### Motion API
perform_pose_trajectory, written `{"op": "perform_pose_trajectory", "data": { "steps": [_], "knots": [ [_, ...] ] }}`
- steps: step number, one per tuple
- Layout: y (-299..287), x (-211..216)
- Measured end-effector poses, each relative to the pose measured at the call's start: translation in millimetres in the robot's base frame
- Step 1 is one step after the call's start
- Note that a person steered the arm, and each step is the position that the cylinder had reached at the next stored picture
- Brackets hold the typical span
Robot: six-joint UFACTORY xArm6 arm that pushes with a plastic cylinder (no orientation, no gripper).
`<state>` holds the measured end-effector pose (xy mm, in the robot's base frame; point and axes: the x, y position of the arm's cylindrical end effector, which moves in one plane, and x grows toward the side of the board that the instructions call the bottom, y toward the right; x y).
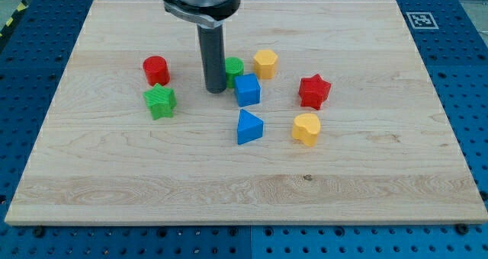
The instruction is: Move green circle along with blue cube slightly right
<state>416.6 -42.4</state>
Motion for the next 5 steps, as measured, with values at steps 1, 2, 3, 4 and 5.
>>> {"op": "perform_pose_trajectory", "data": {
  "steps": [1, 2, 3, 4, 5],
  "knots": [
    [10, 0],
    [16, 0],
    [29, 0],
    [39, 0],
    [41, 0]
  ]
}}
